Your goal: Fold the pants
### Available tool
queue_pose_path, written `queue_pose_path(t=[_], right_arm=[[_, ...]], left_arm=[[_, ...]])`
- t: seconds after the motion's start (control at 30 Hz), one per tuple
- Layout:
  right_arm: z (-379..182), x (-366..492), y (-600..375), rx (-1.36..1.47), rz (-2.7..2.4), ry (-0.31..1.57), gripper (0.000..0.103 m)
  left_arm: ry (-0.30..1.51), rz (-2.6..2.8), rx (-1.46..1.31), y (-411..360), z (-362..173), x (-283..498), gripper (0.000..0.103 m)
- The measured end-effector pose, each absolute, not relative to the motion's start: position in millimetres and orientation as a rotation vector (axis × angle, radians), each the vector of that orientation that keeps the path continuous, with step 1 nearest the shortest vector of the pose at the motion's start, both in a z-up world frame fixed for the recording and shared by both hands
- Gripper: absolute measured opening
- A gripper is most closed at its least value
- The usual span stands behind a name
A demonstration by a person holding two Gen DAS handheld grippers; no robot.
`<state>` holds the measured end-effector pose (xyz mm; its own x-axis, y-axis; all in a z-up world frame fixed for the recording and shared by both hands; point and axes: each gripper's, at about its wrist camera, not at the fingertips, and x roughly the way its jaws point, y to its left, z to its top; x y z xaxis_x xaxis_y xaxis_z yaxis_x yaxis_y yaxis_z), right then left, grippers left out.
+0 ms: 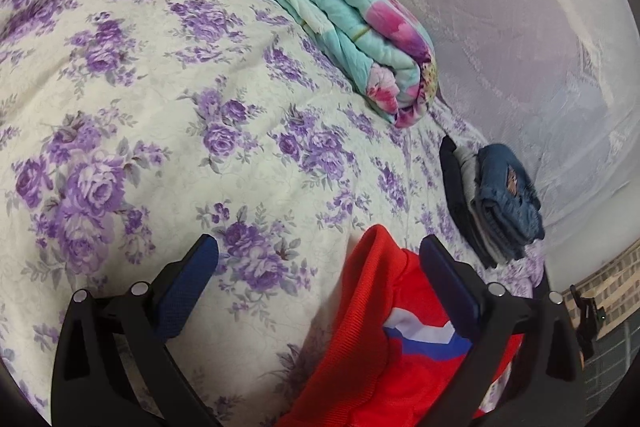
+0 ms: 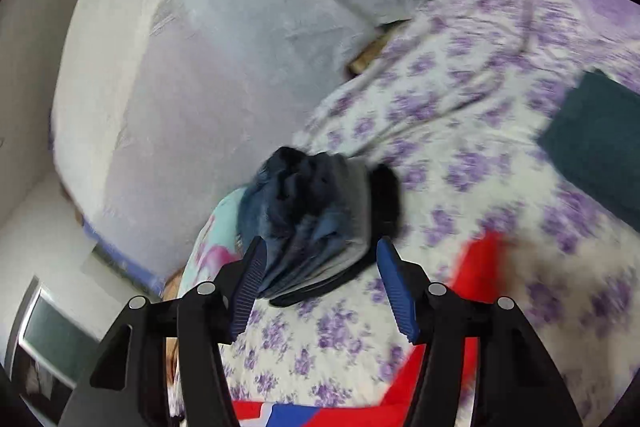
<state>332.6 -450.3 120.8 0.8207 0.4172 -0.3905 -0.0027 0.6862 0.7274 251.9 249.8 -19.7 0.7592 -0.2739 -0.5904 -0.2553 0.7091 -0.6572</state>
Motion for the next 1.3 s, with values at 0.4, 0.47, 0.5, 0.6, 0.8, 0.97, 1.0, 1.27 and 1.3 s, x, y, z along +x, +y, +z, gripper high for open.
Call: queue_pose_path(t=[0.4,0.47,0.5,0.6,0.8,0.97,1.0,1.27,1.3], right_arm=[[40,247,-438,0.549,0.266,0.917,0.064],[21,266,-418,0.584,0.310,1.021,0.064],[19,275,-413,0.576,0.300,1.021,0.064],[41,309,-401,0.613,0.293,0.830,0.061],[83,390,-305,0.393,0.433,0.778,0.065],[73,336,-344,0.525,0.449,0.802,0.065],[69,322,-355,0.513,0.423,0.809,0.066],[16,234,-465,0.666,0.195,0.923,0.082],[9,241,-464,0.684,0.191,0.935,0.082]], left_arm=[[0.771,0.032,-0.724,239,-16,258,0.098],[0.767,0.029,-0.732,240,-17,258,0.098],[0.764,0.027,-0.740,239,-17,258,0.098],[0.754,0.024,-0.755,242,-17,257,0.098],[0.736,0.009,-0.791,248,-19,255,0.098],[0.746,0.009,-0.790,247,-19,256,0.098],[0.756,0.014,-0.774,245,-18,257,0.098],[0.800,0.046,-0.674,231,-14,262,0.098],[0.802,0.049,-0.669,230,-14,262,0.098]])
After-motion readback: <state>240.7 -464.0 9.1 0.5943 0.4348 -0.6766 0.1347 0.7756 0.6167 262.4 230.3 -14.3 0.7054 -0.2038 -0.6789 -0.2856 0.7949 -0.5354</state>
